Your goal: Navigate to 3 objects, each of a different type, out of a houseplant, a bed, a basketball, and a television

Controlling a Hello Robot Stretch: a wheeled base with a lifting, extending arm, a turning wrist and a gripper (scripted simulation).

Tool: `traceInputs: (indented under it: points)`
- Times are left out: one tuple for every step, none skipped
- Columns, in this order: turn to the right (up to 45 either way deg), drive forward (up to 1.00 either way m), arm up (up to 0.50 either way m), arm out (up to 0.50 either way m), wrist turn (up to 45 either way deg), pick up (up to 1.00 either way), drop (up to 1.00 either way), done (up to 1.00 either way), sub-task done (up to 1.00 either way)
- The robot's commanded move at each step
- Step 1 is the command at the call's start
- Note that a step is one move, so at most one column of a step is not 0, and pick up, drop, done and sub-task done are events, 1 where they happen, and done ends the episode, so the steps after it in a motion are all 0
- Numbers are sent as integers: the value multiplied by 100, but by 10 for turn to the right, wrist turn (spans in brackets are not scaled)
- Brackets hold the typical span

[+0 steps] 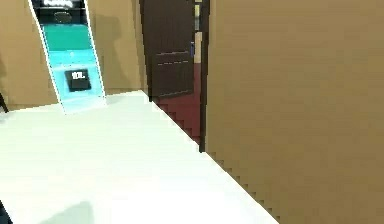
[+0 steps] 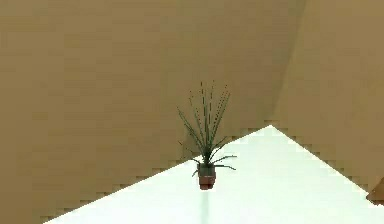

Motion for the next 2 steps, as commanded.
traceInputs:
  points:
    - [0, 10, 0, 0, 0, 0, 0, 0, 0]
    - [-150, 0, 0, 0, 0, 0, 0, 0, 0]
